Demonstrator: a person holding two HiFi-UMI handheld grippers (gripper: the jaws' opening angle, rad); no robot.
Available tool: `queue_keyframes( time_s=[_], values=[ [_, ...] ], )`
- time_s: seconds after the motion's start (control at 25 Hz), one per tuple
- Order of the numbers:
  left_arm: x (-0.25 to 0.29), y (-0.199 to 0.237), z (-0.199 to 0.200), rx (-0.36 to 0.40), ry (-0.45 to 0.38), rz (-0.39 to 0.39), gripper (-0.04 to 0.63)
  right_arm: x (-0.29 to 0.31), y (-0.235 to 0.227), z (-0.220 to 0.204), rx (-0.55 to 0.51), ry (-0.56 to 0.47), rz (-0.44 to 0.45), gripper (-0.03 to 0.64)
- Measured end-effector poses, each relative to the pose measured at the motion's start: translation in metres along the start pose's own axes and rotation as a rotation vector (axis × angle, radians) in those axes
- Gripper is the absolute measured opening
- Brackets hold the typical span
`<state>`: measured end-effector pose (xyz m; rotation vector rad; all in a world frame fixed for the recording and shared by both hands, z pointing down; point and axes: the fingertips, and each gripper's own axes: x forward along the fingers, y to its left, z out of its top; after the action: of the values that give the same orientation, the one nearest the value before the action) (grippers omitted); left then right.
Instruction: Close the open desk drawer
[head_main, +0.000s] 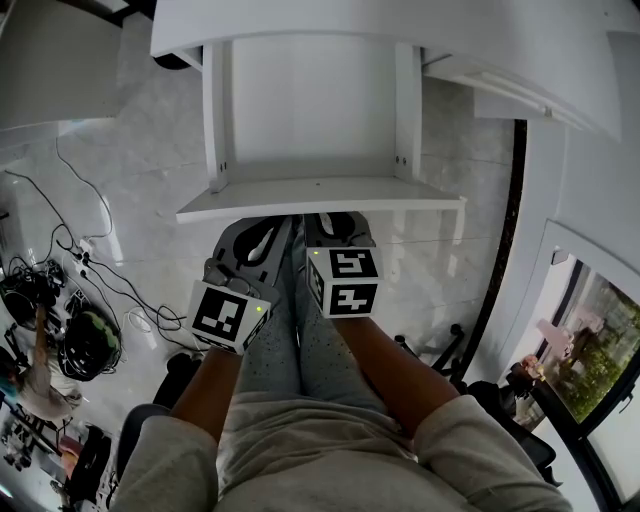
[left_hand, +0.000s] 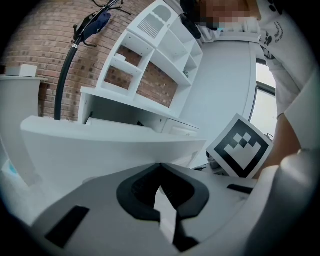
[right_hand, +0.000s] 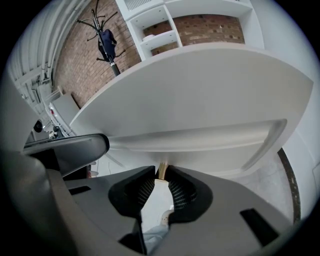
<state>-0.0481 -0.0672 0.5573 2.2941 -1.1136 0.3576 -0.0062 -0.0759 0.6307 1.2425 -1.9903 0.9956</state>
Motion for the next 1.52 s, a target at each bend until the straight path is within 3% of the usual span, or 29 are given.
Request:
queue_keyframes(
  time_s=[1.52],
  values=[
    [0.058,0.064,0.066,-0.03,-0.023,0.069,0.017,0.052,-0.017,0.091,-0.024,-0.045,0.016,0.101]
  ],
)
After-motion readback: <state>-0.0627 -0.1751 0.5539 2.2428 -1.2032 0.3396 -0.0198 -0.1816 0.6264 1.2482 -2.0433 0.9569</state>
